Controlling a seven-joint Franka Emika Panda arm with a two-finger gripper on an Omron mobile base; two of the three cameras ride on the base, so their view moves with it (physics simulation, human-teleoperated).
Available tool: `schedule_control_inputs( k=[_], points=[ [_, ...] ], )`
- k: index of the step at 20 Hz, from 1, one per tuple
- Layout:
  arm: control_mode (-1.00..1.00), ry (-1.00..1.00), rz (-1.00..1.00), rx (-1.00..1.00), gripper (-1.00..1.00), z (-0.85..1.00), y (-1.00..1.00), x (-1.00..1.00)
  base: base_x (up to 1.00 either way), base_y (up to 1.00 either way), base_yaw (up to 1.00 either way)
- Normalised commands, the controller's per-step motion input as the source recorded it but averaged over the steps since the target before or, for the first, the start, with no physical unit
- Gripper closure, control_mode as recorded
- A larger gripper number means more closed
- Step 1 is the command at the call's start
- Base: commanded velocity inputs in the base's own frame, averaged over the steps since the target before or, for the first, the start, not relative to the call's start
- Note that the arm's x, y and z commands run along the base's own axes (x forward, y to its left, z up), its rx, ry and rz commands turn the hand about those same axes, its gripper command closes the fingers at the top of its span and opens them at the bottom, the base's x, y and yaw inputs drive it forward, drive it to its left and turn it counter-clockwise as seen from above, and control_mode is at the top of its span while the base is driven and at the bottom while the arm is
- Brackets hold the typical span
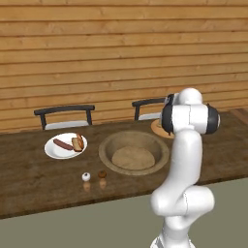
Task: Place one bun and one sausage from the bowl on each plate.
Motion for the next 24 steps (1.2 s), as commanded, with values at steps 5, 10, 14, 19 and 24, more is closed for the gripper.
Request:
schedule_control_inputs(
  k=[5,10,14,19,24],
  points=[
    [-1.0,0.07,-0.39,0.0,1.0,-0.05,0.06,0.62,0.0,0.0,0.0],
    [-1.0,-0.11,-0.37,0.0,1.0,-0.7,0.14,0.47,0.0,0.0,0.0],
    [-1.0,-0.12,-0.31,0.0,1.0,-0.98,0.55,0.27,0.0,0.0,0.0],
    [-1.0,-0.11,-0.27,-0.05,-1.0,-1.0,0.61,0.14,0.0,0.0,0.0],
    [-1.0,-0.3,-0.23,-0.01,-1.0,-0.53,0.17,0.17,0.0,0.0,0.0]
  ],
)
